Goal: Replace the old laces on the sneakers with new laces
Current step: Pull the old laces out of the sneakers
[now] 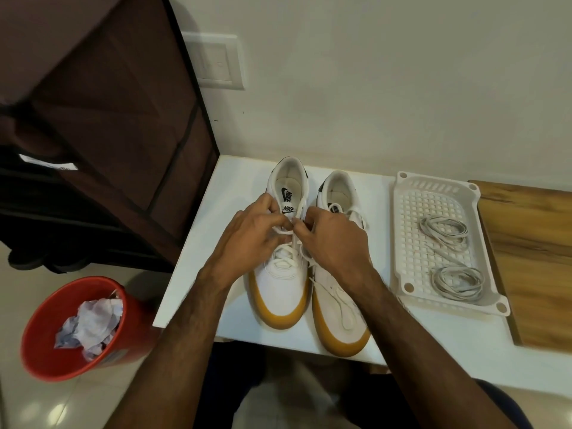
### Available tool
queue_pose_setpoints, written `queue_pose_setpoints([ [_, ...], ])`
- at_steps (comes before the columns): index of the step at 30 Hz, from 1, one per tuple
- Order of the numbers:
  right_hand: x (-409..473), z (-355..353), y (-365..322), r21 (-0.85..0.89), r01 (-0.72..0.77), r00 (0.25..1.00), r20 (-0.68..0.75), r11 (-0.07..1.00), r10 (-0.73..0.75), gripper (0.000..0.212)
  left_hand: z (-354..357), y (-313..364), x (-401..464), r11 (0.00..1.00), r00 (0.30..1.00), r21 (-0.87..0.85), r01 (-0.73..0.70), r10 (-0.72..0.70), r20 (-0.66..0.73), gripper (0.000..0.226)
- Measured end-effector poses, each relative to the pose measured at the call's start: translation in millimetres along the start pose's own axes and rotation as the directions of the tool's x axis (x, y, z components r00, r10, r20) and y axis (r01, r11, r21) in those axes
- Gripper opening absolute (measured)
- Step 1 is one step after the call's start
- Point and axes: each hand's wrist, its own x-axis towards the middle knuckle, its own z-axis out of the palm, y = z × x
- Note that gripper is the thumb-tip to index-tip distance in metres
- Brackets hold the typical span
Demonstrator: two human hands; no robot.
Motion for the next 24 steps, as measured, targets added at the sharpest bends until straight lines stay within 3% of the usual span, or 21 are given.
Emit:
queue_pose_setpoints([
  [4, 0, -2, 0, -0.005, 0.002, 1.0, 0.011, 1.0, -0.002, 0.038, 5, 0, 1, 1.0, 1.0, -0.025, -0.007, 0.007, -0.019, 0.012],
  [9, -4, -17, 24, 0.193, 0.123, 0.966, 0.202, 0.973, -0.162, 0.032, 3, -5, 1, 0.995, 0.998, -0.095, 0.04, -0.043, -0.034, 0.013],
  [11, -8, -24, 35, 0.279, 0.157, 0.971, 0.132, 0.948, -0.199, 0.025, 4, -3, 1, 0.997, 0.998, -0.073, 0.021, -0.025, -0.051, 0.014],
  [14, -9, -30, 47, 0.422, 0.107, 0.994, -0.076, 0.9, -0.082, 0.025, 5, 0, 2, 0.997, 0.997, -0.069, 0.016, -0.021, -0.075, 0.016],
  [16, -9, -31, 51, 0.215, 0.067, 0.983, -0.179, 0.974, -0.028, 0.021, 6, 2, 2, 0.996, 0.997, -0.085, 0.019, -0.025, -0.076, 0.015],
  [18, -10, -27, 53, 0.008, -0.018, 0.986, -0.167, 1.0, 0.019, 0.05, 5, 3, 1, 0.994, 0.997, -0.107, 0.033, -0.041, -0.069, 0.014],
  [21, -7, -16, 51, 0.012, -0.17, 0.985, 0.002, 0.985, 0.17, 0.091, 4, 3, 0, 0.988, 0.996, -0.141, 0.059, -0.068, -0.055, 0.012],
  [24, 1, -5, 50, 0.053, -0.218, 0.972, 0.106, 0.975, 0.211, 0.095, 4, 2, 0, 0.986, 0.996, -0.155, 0.064, -0.072, -0.05, 0.01],
])
